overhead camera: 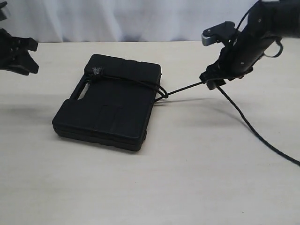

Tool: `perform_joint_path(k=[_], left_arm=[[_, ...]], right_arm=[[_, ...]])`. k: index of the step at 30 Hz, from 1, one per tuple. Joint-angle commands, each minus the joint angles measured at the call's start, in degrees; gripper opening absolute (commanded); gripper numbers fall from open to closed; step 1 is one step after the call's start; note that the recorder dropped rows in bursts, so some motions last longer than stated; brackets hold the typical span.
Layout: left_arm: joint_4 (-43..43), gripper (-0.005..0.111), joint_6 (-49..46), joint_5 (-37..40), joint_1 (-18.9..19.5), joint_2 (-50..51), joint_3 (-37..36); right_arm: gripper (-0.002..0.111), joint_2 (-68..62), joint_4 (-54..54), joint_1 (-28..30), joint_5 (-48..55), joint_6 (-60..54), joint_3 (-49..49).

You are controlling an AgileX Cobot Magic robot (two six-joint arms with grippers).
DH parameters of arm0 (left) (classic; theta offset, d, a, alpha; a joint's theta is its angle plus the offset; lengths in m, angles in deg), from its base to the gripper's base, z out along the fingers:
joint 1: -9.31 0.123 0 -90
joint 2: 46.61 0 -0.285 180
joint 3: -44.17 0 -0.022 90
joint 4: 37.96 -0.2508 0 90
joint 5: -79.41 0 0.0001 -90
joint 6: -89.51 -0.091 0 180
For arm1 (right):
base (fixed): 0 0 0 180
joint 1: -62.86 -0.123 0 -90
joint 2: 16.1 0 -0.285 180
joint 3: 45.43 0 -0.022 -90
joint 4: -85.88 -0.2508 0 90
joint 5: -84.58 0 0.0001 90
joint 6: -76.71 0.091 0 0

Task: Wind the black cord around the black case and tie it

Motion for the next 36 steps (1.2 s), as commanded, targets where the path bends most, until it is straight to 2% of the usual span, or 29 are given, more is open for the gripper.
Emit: perform_joint_path(k=[1,2,3,8,10,19,27,33,36], left_arm=[[-3.3,0.0,-0.7,0.1,-2.8,-6.0,-5.2],[-4.7,0.0,0.7,-1.7,-4.0,-7.8,-7.3],[-6.1,0.0,2.2,-3.3,-5.3,-9.3,-9.3],[-11.5,0.0,7.6,-5.4,-12.9,-19.0,-15.1],[-11.8,0.0,8.1,-7.1,-15.9,-23.0,-17.3],[-10.4,0.0,9.5,-31.3,-28.9,-42.9,-36.3],[-8.6,0.0,9.5,-51.7,-35.1,-61.5,-53.3],[-9.1,0.0,9.3,-59.3,-36.8,-77.4,-62.5],[-9.1,0.0,9.3,-60.1,-36.8,-82.7,-65.3]], right_arm=[[0.023,5.2,4.3,-0.1,19.6,6.3,-2.3],[0.011,6.1,4.3,-0.1,23.3,6.5,-2.1],[0.004,6.8,4.3,-0.1,25.4,7.1,-1.7],[0.004,15.2,4.3,-0.1,25.4,10.6,6.7],[0.004,19.3,4.3,-0.1,22.3,10.8,11.2],[0.004,41.6,3.8,-0.1,-0.4,12.5,31.0],[0.004,59.5,4.6,-2.2,-21.1,12.4,44.2],[0.004,70.3,4.6,-3.3,-35.5,12.1,54.1],[0.004,72.8,4.0,-3.3,-38.3,12.3,57.8]])
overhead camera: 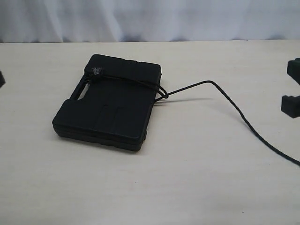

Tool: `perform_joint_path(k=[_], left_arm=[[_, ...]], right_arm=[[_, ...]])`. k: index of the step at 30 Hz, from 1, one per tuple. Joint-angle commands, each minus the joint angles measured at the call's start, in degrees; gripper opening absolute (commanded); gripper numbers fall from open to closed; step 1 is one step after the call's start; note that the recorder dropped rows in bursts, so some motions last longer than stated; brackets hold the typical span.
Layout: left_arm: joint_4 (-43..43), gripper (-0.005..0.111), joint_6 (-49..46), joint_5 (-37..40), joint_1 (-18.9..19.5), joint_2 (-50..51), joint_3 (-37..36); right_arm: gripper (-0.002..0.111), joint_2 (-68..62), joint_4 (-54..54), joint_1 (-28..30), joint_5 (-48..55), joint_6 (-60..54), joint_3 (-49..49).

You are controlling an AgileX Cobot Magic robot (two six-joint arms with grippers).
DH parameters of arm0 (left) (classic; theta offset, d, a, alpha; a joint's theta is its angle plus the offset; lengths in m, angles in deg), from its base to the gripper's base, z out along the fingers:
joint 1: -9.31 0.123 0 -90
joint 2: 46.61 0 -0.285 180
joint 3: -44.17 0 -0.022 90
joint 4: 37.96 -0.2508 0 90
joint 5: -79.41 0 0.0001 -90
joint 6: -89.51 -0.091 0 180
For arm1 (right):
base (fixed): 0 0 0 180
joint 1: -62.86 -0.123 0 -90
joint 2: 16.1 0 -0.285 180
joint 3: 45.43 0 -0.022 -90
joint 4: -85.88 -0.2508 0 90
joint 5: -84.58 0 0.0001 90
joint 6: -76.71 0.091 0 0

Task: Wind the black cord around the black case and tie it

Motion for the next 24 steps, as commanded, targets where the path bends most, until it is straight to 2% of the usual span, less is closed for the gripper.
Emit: perform_joint_path(k=[1,7,16,20,24], left_arm=[[0.2,0.0,0.3,-1.9,-0.3,-7.8,-3.6],[0.2,0.0,0.1,-1.0,-0.3,-12.2,-3.6],[0.2,0.0,0.1,-1.0,-0.3,-12.2,-3.6],[0.2,0.0,0.1,-1.0,-0.3,-12.2,-3.6],[0.2,0.0,0.1,-1.0,-0.3,-12.2,-3.6]], right_arm=[[0.004,4.1,-0.1,-0.1,-5.4,0.0,5.8],[0.004,6.3,-0.1,-0.1,-5.4,0.0,8.4],[0.004,8.9,-0.1,0.4,-5.9,0.0,9.6],[0.004,16.1,1.2,3.2,-7.1,-0.5,14.3],[0.004,24.6,-2.4,6.0,-11.0,0.7,22.4]])
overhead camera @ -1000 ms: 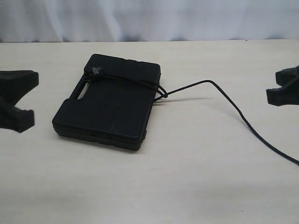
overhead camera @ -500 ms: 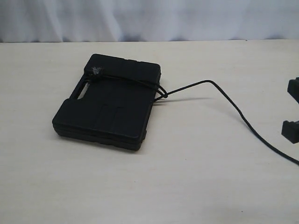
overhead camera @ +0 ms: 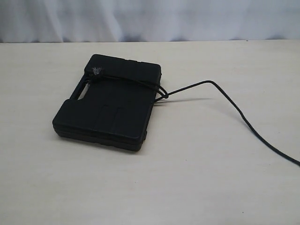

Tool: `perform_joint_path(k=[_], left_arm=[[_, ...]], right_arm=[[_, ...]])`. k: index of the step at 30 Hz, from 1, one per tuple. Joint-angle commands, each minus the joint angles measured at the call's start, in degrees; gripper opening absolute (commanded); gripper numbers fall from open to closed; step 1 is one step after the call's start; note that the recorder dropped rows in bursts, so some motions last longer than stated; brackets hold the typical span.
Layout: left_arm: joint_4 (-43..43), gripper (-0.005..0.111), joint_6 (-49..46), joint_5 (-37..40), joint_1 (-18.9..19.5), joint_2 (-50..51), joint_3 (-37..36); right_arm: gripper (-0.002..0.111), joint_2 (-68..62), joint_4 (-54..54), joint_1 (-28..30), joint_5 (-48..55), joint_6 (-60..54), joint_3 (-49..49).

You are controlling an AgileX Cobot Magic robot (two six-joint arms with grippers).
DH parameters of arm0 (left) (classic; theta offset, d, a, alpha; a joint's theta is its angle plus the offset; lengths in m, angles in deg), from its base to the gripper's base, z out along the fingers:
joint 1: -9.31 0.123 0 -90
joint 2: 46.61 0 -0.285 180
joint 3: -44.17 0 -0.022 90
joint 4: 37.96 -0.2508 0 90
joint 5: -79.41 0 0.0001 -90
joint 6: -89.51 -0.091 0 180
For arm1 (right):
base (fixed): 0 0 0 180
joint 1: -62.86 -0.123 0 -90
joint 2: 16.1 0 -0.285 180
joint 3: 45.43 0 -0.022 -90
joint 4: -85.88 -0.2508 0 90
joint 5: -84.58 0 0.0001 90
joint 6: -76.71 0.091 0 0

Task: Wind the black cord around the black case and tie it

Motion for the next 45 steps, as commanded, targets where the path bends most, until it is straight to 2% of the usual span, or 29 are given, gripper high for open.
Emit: perform_joint_path(k=[1,3,6,8,13,18,39,40,42,44,45], left_arm=[[0.2,0.0,0.1,-0.1,-0.3,-0.3,-0.3],[0.2,0.0,0.1,-0.1,-0.3,-0.3,-0.3],[0.2,0.0,0.1,-0.1,-0.3,-0.3,-0.3],[0.2,0.0,0.1,-0.1,-0.3,-0.3,-0.3],[0.2,0.0,0.1,-0.3,-0.3,-0.1,-0.3],[0.2,0.0,0.1,-0.2,-0.3,-0.1,-0.3],[0.2,0.0,0.1,-0.2,-0.3,-0.1,-0.3],[-2.3,0.0,-1.4,-0.4,-0.3,-0.1,-0.3],[-6.3,0.0,-1.7,-0.4,0.5,-0.1,-1.4],[-6.8,0.0,-1.7,-5.4,4.9,-0.1,-5.8],[-5.4,0.0,-1.1,-10.3,9.1,-0.1,-9.4]], right_arm=[[0.004,9.2,-3.0,2.8,-6.5,0.6,9.4],[0.004,13.4,-3.2,3.3,-10.5,0.6,13.3],[0.004,20.9,-3.7,3.4,-0.4,0.6,13.3],[0.004,25.1,-3.7,3.8,1.6,-0.5,13.3],[0.004,25.1,-4.3,7.1,9.4,-0.2,13.3],[0.004,25.1,-3.4,7.9,14.7,-0.2,13.3],[0.004,25.1,-3.3,7.7,15.0,-0.1,13.3],[0.004,25.1,-3.3,7.7,15.0,-0.1,13.3],[0.004,25.1,-3.3,7.7,15.0,-0.1,13.3],[0.004,25.1,-3.3,7.7,15.0,-0.1,13.3],[0.004,25.1,-3.3,7.7,15.0,-0.1,13.3]])
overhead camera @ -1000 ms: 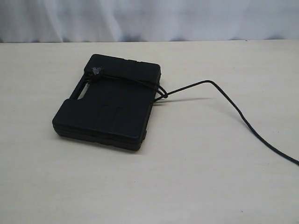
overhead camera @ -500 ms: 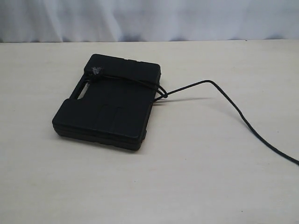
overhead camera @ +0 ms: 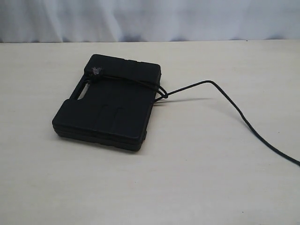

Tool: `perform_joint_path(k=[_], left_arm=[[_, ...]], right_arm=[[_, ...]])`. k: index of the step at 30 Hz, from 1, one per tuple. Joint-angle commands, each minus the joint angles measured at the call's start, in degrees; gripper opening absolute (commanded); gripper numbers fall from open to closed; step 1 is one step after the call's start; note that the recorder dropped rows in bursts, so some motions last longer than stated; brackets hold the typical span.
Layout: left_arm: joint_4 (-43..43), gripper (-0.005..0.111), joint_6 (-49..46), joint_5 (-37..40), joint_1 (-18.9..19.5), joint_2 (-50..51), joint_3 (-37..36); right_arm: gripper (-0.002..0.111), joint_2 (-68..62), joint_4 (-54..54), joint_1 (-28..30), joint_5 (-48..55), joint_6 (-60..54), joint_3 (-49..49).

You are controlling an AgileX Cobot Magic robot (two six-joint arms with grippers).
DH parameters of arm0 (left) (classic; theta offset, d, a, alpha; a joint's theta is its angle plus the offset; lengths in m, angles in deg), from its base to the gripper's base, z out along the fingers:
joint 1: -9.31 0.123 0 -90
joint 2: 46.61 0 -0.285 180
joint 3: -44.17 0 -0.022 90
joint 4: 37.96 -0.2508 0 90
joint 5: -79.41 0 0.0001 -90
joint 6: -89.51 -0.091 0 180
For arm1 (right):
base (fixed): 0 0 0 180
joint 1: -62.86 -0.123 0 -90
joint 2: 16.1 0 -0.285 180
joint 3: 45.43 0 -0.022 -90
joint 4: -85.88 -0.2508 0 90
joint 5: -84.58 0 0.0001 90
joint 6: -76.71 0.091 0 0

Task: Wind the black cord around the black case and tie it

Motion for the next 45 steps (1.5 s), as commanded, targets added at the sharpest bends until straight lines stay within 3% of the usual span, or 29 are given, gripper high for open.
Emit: perform_joint_path(k=[1,2,4,6,12,17,28,38,45], left_arm=[[2.3,0.0,0.5,-10.2,9.3,-0.1,-8.4],[6.2,0.0,0.6,-11.9,12.9,-0.9,-9.0],[8.0,0.0,-2.2,-3.4,17.2,-5.0,-9.0],[8.0,0.0,-3.1,0.0,19.2,-8.5,-9.0],[4.7,0.0,-3.1,11.6,22.3,-18.6,-9.0],[3.5,0.0,-3.1,17.3,24.3,-18.6,-9.0],[2.3,0.0,-2.5,26.1,24.7,-18.6,-9.0],[2.0,0.0,-0.6,26.1,24.8,-18.6,-9.0],[-5.9,0.0,9.0,25.7,24.8,-18.6,-9.0]], right_arm=[[0.004,0.4,0.5,0.1,0.1,-0.1,0.1],[0.004,0.4,0.5,0.1,0.1,-0.1,0.1],[0.004,0.4,0.5,0.1,0.1,-0.1,0.1],[0.004,0.4,0.5,0.1,0.1,-0.1,0.1],[0.004,0.4,0.5,0.1,0.1,-0.1,0.1],[0.004,0.4,0.5,0.1,0.1,-0.1,0.1],[0.004,0.4,0.5,0.1,0.1,-0.1,0.1],[0.004,0.4,0.5,0.1,0.1,-0.1,0.1],[0.004,0.4,0.5,0.1,0.1,-0.1,0.1]])
